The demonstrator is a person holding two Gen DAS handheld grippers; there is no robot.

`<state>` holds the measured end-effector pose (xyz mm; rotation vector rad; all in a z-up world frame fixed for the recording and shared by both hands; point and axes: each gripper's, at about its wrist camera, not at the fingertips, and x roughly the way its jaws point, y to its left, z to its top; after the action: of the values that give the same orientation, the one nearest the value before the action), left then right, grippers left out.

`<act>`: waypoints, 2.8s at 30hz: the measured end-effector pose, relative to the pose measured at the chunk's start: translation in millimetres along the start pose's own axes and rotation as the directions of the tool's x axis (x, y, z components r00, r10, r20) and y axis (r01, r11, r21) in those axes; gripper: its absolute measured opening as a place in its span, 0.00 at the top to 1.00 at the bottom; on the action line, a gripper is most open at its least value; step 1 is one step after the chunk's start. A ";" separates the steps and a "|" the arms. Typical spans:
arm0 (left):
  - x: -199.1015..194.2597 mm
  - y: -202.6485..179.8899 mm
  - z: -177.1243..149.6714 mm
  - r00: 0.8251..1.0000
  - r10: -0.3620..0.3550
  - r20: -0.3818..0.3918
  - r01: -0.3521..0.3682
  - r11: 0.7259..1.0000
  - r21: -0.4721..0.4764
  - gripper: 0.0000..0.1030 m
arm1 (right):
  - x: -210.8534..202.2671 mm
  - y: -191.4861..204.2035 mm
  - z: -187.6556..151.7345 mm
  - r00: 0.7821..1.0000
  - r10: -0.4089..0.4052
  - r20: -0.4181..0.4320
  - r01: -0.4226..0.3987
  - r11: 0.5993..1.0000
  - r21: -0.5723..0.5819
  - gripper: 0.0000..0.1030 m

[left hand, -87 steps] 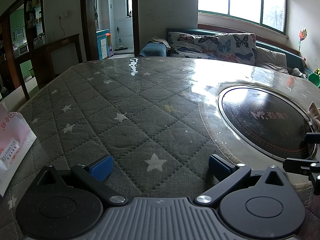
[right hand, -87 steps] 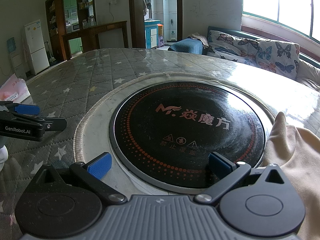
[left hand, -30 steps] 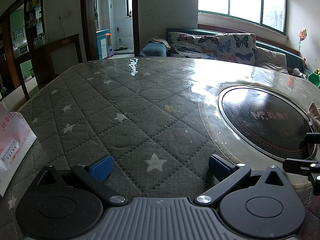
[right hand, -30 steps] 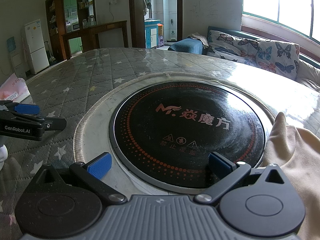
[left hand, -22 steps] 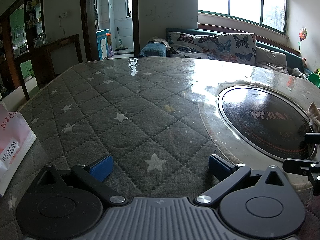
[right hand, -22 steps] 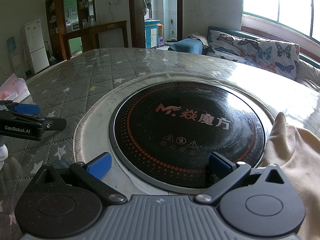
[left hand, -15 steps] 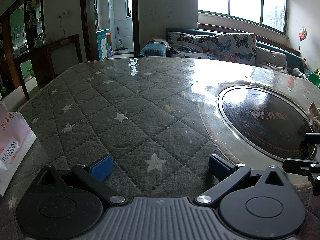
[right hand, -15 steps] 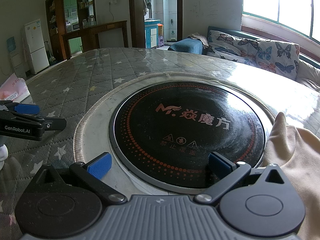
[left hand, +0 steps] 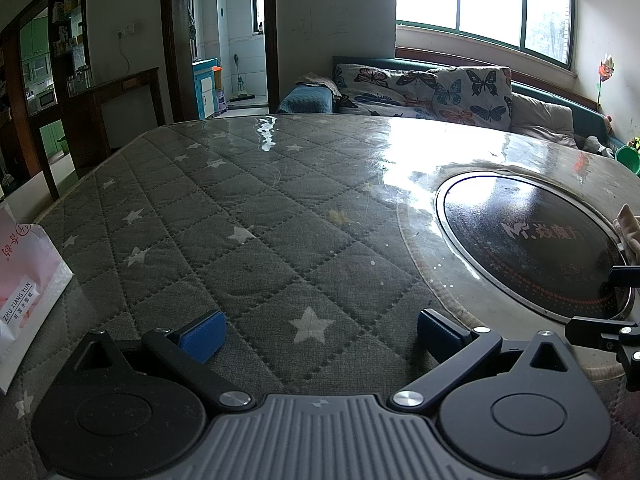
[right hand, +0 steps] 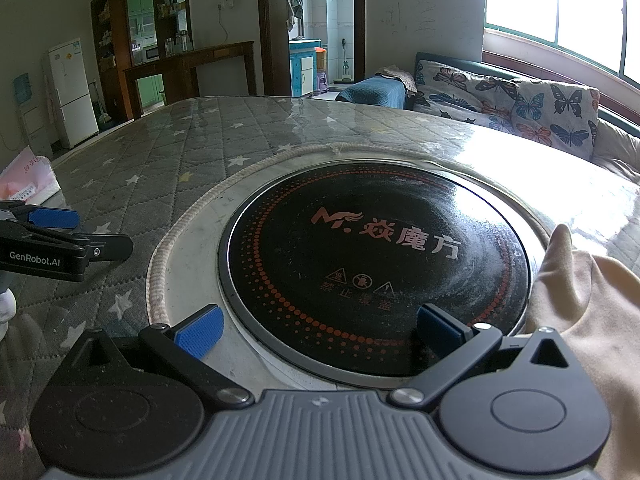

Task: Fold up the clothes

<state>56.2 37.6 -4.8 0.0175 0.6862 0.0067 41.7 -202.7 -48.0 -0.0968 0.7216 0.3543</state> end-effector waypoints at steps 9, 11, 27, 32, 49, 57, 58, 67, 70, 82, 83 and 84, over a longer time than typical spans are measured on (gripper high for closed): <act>0.3 -0.2 0.0 1.000 0.001 0.000 -0.001 1.000 0.000 0.00 | 0.0 0.0 0.0 1.000 0.000 0.000 0.000 1.000 0.000 0.00; 0.5 -0.2 0.0 1.000 0.001 0.000 -0.001 1.000 0.001 0.00 | 0.0 0.1 0.0 1.000 0.000 0.000 0.000 1.000 0.000 0.00; -0.1 -0.2 0.5 1.000 0.003 -0.001 -0.003 1.000 0.003 0.00 | -0.3 -1.5 -0.2 1.000 -0.003 -0.002 0.003 1.000 -0.004 0.00; -0.3 -1.6 0.6 1.000 0.004 -0.001 -0.004 1.000 0.004 0.00 | 0.0 -1.0 -0.4 1.000 -0.003 -0.002 0.003 1.000 -0.004 0.00; -5.6 -21.0 6.6 0.994 0.101 -0.042 -0.100 0.995 0.025 0.00 | -0.1 -0.9 -0.6 1.000 -0.003 -0.002 0.003 1.000 -0.005 0.00; -9.2 -25.8 4.5 0.993 0.094 -0.066 -0.094 0.996 0.002 0.00 | -0.2 -1.1 -0.3 1.000 -0.003 -0.004 0.003 1.000 -0.006 0.00; -9.9 -27.0 4.3 0.993 0.092 -0.070 -0.092 0.996 -0.001 0.00 | -0.7 -1.3 -0.1 1.000 -0.002 -0.005 0.002 1.000 -0.003 0.00; -30.7 -47.6 0.4 0.997 0.045 -0.070 -0.043 0.999 0.028 0.00 | -29.2 -3.4 -10.2 1.000 0.006 0.023 -0.007 0.999 0.048 0.00; -38.3 -57.1 0.9 0.998 0.026 -0.059 -0.023 0.999 0.049 0.00 | -47.0 -5.3 -15.5 0.999 -0.008 0.041 0.006 0.998 0.055 0.00; -54.6 -93.8 4.5 0.997 -0.064 -0.051 0.070 0.990 0.122 0.00 | -102.7 -15.9 -49.9 0.991 -0.113 0.065 0.109 0.992 0.069 0.00; -55.8 -97.1 3.5 0.996 -0.070 -0.051 0.076 0.988 0.132 0.00 | -106.6 -17.0 -52.6 0.991 -0.119 0.067 0.113 0.990 0.081 0.00; -57.0 -100.3 2.5 0.996 -0.076 -0.050 0.082 0.986 0.142 0.00 | -110.7 -18.0 -55.4 0.990 -0.125 0.068 0.118 0.989 0.093 0.00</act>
<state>13.7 -63.4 31.4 0.1297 0.7308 -0.1190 -63.6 -262.5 -17.0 -0.0433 0.6538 0.2081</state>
